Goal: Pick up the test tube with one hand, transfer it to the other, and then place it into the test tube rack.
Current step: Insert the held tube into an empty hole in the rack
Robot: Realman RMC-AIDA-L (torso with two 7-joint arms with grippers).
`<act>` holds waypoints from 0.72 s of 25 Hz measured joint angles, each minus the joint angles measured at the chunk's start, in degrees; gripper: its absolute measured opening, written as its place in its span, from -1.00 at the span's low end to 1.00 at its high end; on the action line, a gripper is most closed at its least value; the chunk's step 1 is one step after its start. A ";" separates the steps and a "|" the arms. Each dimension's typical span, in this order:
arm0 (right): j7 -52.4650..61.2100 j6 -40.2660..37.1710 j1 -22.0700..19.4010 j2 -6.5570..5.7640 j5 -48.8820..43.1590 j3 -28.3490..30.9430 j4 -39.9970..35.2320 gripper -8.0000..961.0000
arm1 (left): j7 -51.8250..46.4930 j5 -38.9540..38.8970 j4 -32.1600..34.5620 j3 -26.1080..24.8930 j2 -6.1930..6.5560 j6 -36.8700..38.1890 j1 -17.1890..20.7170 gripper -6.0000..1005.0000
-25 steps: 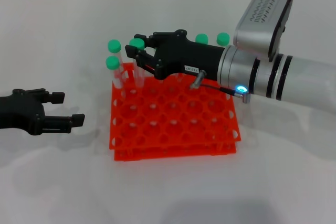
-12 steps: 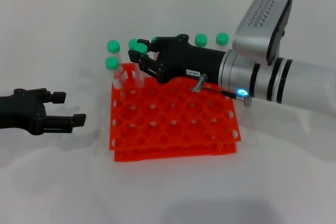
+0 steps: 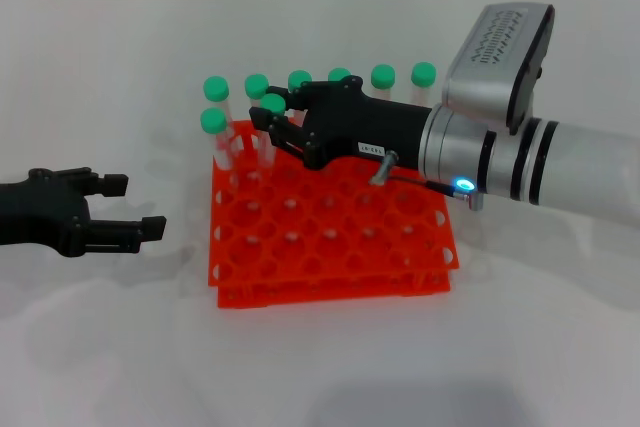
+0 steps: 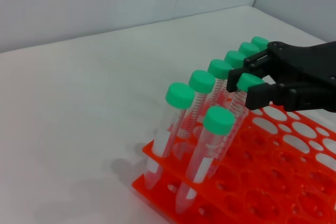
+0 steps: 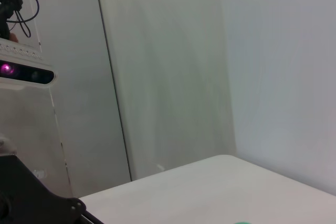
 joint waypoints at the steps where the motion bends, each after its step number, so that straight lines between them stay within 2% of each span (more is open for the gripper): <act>1: -0.06 0.00 -0.04 0.00 0.00 0.00 0.00 -0.42 | 0.00 0.00 0.00 0.00 0.00 0.00 0.00 0.77; 18: -0.08 -0.01 -0.18 0.00 0.00 -0.51 -0.14 -0.42 | -0.19 1.77 -0.72 0.09 0.10 0.15 -0.20 0.77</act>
